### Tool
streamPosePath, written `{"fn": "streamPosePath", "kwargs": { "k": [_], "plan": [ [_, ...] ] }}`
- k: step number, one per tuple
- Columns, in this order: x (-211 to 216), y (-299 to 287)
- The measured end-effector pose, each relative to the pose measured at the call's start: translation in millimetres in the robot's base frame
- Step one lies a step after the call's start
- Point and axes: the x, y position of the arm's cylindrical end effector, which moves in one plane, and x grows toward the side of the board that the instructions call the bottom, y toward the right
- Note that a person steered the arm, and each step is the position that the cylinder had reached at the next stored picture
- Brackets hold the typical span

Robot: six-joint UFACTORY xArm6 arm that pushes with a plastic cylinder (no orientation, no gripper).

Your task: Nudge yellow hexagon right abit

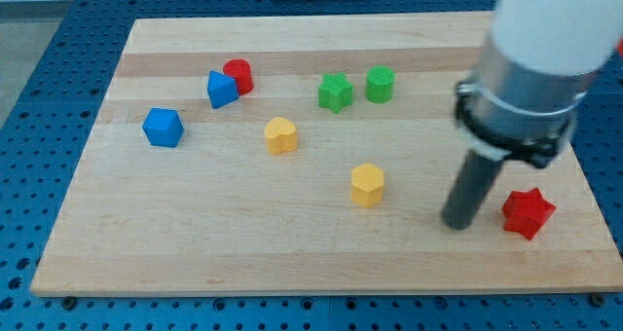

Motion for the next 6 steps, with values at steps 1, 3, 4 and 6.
{"fn": "streamPosePath", "kwargs": {
  "k": [1,3,4,6],
  "plan": [
    [13.7,-69.0],
    [-37.0,-111.6],
    [-56.2,-104.0],
    [-56.2,-54.5]
  ]
}}
